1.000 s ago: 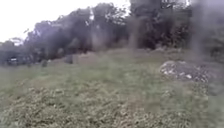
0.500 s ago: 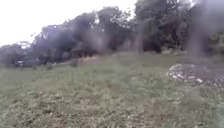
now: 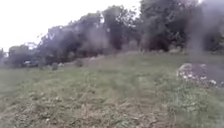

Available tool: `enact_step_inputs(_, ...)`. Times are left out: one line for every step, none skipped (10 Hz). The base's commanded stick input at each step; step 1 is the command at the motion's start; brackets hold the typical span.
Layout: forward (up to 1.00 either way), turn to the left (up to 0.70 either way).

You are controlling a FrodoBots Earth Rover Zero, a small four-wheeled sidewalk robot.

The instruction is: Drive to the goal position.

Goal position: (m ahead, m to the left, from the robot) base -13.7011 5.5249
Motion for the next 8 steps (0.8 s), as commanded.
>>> enact_step_inputs(0.45,0.0)
enact_step_inputs(0.45,0.0)
enact_step_inputs(0.45,0.0)
enact_step_inputs(0.45,0.0)
enact_step_inputs(0.45,0.0)
enact_step_inputs(0.45,0.0)
enact_step_inputs(0.45,0.0)
enact_step_inputs(0.45,0.0)
